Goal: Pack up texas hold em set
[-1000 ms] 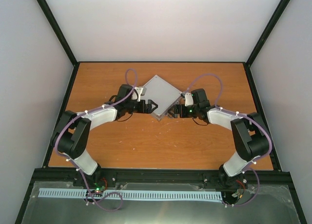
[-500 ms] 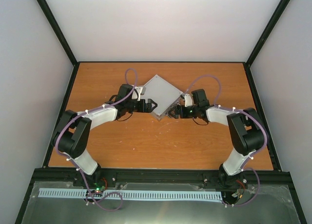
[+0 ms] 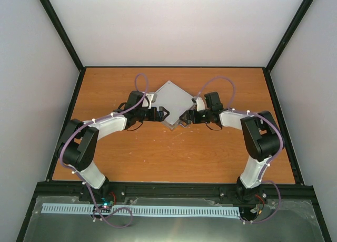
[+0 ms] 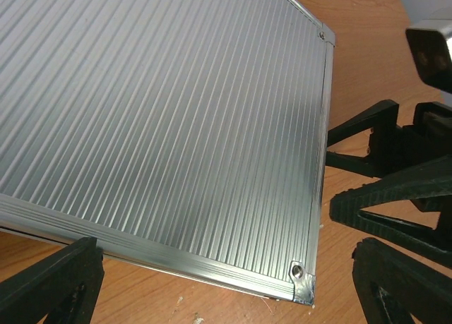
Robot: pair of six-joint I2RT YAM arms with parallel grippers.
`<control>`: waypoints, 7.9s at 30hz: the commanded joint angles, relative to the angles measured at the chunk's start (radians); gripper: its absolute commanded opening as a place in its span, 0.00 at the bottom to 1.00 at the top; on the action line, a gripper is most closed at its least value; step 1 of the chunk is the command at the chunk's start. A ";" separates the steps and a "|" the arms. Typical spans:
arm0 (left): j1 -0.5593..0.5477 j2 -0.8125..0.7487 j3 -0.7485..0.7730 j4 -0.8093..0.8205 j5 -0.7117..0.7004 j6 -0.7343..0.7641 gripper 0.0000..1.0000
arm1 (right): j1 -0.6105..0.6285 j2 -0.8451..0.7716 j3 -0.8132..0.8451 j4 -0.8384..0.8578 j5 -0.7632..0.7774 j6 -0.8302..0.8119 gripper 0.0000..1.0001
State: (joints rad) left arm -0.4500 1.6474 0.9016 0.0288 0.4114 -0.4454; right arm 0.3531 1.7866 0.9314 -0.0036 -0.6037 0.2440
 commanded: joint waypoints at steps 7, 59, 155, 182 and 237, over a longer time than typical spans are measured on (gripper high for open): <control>-0.009 0.007 -0.007 -0.015 -0.016 0.005 0.98 | -0.008 0.074 0.055 0.001 -0.043 -0.052 0.82; -0.009 0.003 -0.022 0.008 -0.005 0.017 0.97 | -0.005 0.052 0.071 -0.038 -0.331 0.071 0.86; -0.008 -0.023 -0.058 0.052 -0.005 0.020 0.97 | 0.053 0.087 0.152 -0.241 -0.117 -0.091 0.84; -0.009 -0.017 -0.056 0.053 0.001 0.027 0.97 | 0.053 0.054 0.098 -0.078 -0.159 0.146 0.83; -0.008 -0.015 -0.057 0.057 0.006 0.030 0.97 | 0.079 0.002 0.055 0.098 -0.069 0.317 0.77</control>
State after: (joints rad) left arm -0.4500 1.6470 0.8448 0.0547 0.4015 -0.4366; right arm 0.4217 1.8099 0.9787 0.0261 -0.6880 0.5659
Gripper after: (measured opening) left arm 0.969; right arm 0.775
